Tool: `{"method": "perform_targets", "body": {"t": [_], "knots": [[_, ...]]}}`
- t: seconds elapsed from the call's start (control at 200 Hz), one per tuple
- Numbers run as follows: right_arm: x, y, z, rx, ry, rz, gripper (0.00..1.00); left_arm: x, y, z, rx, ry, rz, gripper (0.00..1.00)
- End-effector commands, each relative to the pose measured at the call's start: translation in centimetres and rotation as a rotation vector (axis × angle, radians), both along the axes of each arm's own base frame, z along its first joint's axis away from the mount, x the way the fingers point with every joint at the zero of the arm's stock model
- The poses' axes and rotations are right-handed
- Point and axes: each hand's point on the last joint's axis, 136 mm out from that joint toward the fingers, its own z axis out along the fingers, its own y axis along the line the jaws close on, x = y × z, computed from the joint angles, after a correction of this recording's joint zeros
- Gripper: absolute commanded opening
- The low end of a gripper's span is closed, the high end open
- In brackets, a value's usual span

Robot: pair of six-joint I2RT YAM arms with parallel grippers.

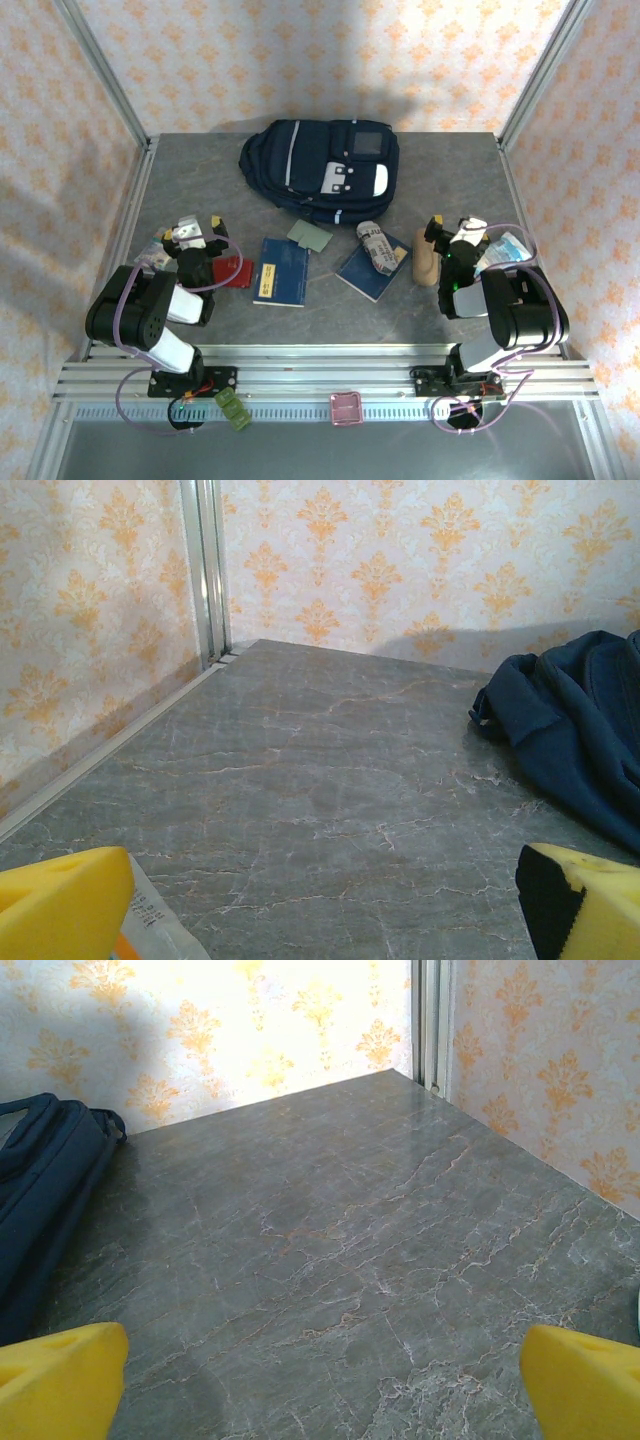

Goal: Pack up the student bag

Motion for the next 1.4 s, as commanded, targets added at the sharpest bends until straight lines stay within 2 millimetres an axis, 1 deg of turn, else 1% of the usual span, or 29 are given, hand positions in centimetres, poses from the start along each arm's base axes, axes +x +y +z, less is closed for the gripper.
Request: {"method": "perform_targets", "body": {"t": [0.0, 0.646, 0.706, 0.746, 0.786, 0.796, 0.841, 0.871, 0.916, 0.991, 1.016, 1.041, 1.046, 1.076, 1.101, 1.131, 1.161, 1.176, 1.196, 1.236, 1.246, 1.291, 1.321, 1.336, 1.356, 1.391], "knots": [[0.3, -0.1, 1.3, 0.013, -0.048, -0.005, 1.0, 0.6, -0.1, 1.0, 0.001, -0.028, -0.014, 1.0], [0.1, 0.0, 1.3, 0.012, -0.051, -0.002, 1.0, 0.6, -0.1, 1.0, 0.001, -0.028, -0.015, 1.0], [0.4, 0.1, 2.1, 0.008, -0.057, 0.002, 1.0, 0.4, 0.2, 1.3, 0.002, -0.039, 0.006, 1.0], [1.1, 0.3, 2.5, 0.006, -0.011, 0.015, 1.0, 0.3, 0.3, 1.6, 0.0, -0.04, 0.017, 1.0], [1.8, 0.3, 3.1, 0.016, 0.027, 0.008, 1.0, 0.6, 0.3, 2.1, 0.0, -0.024, 0.02, 1.0], [2.0, 0.3, 3.5, 0.02, 0.029, 0.008, 1.0, 0.6, 0.3, 2.1, 0.001, -0.015, 0.02, 1.0], [2.3, 0.5, 4.6, 0.05, 0.032, 0.016, 1.0, 1.2, 0.3, 3.2, 0.003, -0.006, 0.029, 1.0], [2.5, 1.0, 5.5, 0.068, 0.019, 0.042, 1.0, 1.5, 0.4, 3.6, 0.004, 0.016, 0.037, 1.0], [2.6, 1.5, 7.0, 0.107, -0.011, 0.061, 1.0, 1.8, 0.5, 4.8, -0.012, 0.007, 0.047, 1.0], [2.9, 1.3, 9.4, 0.227, -0.043, 0.03, 1.0, 2.2, 0.4, 6.9, -0.104, -0.035, 0.051, 1.0], [3.1, 1.1, 9.9, 0.299, -0.046, -0.002, 1.0, 2.3, 0.3, 7.6, -0.157, -0.057, 0.043, 1.0], [3.1, 0.7, 9.9, 0.384, -0.026, -0.051, 1.0, 2.4, 0.2, 8.2, -0.225, -0.081, 0.038, 1.0], [3.2, 0.6, 10.1, 0.405, -0.033, -0.059, 1.0, 2.4, 0.2, 8.3, -0.242, -0.087, 0.038, 1.0], [3.2, 0.4, 9.7, 0.5, -0.004, -0.107, 1.0, 2.3, 0.1, 8.8, -0.351, -0.122, 0.034, 1.0], [3.7, 1.1, 9.9, 0.562, 0.007, -0.077, 1.0, 2.3, -0.1, 9.0, -0.441, -0.139, 0.022, 1.0], [4.6, 2.9, 10.3, 0.6, 0.022, 0.038, 0.99, 2.5, -0.6, 9.3, -0.515, -0.157, -0.023, 1.0], [5.4, 4.9, 11.0, 0.634, 0.031, 0.152, 0.91, 2.8, -1.6, 9.9, -0.545, -0.162, -0.105, 0.99], [5.7, 5.9, 11.0, 0.654, 0.048, 0.205, 0.87, 3.0, -2.2, 10.2, -0.553, -0.162, -0.144, 0.99], [6.1, 7.1, 11.2, 0.685, 0.066, 0.26, 0.82, 3.1, -2.7, 10.4, -0.559, -0.16, -0.176, 0.96], [6.7, 9.3, 11.1, 0.74, 0.107, 0.342, 0.76, 3.5, -3.8, 10.6, -0.578, -0.134, -0.234, 0.85], [6.8, 9.8, 11.1, 0.75, 0.117, 0.358, 0.75, 3.6, -4.0, 10.5, -0.606, -0.128, -0.242, 0.83], [7.1, 12.0, 10.8, 0.78, 0.163, 0.403, 0.72, 4.1, -5.5, 10.0, -0.659, -0.079, -0.304, 0.73], [7.2, 13.3, 10.4, 0.786, 0.196, 0.423, 0.72, 4.4, -6.6, 9.5, -0.686, -0.042, -0.351, 0.65], [7.2, 13.9, 10.3, 0.788, 0.21, 0.429, 0.72, 4.6, -7.1, 9.2, -0.703, -0.02, -0.369, 0.63], [7.3, 14.7, 9.6, 0.793, 0.246, 0.428, 0.72, 4.7, -7.9, 8.7, -0.721, 0.013, -0.393, 0.62], [7.5, 15.3, 8.7, 0.804, 0.286, 0.41, 0.73, 4.8, -9.0, 7.8, -0.748, 0.06, -0.419, 0.61]]}}
